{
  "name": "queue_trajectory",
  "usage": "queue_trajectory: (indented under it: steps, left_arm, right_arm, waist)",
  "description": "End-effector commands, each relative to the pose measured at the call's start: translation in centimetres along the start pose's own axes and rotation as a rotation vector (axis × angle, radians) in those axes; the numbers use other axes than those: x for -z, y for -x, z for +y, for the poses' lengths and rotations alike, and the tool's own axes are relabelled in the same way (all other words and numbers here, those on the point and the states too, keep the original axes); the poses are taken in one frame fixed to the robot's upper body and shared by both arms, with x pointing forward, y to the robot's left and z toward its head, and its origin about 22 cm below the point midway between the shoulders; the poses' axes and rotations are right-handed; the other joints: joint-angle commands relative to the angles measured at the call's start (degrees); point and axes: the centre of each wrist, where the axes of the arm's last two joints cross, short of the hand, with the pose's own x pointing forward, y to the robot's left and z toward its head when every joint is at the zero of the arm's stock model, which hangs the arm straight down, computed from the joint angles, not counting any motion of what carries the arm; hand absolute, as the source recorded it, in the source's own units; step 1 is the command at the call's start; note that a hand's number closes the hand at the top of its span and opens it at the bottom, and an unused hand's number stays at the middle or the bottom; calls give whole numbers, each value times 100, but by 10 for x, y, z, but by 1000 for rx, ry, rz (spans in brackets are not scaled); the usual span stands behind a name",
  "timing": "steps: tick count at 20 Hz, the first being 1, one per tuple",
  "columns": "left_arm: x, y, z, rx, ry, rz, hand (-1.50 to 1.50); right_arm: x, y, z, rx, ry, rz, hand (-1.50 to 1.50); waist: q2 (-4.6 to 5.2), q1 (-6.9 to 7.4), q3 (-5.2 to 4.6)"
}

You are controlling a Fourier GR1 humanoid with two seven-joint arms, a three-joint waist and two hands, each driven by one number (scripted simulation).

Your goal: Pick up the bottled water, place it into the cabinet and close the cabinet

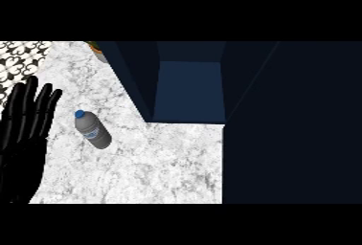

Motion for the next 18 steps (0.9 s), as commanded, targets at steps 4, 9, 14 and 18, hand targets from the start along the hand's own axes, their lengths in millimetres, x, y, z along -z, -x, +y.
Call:
queue_trajectory:
  steps: [4, 9, 14, 18]
  left_arm:
    - [27, 17, 43, -192, 305, 14, -150]
    - [25, 41, 63, -402, 503, 205, -150]
    - [52, 25, 128, -481, 588, 232, -150]
    - [66, 13, 174, -506, 600, 281, -150]
  right_arm:
    - [-4, -14, 14, 2, -55, -37, -150]
    - [-16, -14, 26, 139, -237, 17, -150]
    - [-31, -35, 40, 159, -246, 29, -150]
    - [-44, -59, 33, 158, -248, 55, -150]
  waist:
    - [-114, -261, 60]
    - [-88, -331, 71]
    - [-146, -226, 87]
    - [-151, -200, 91]
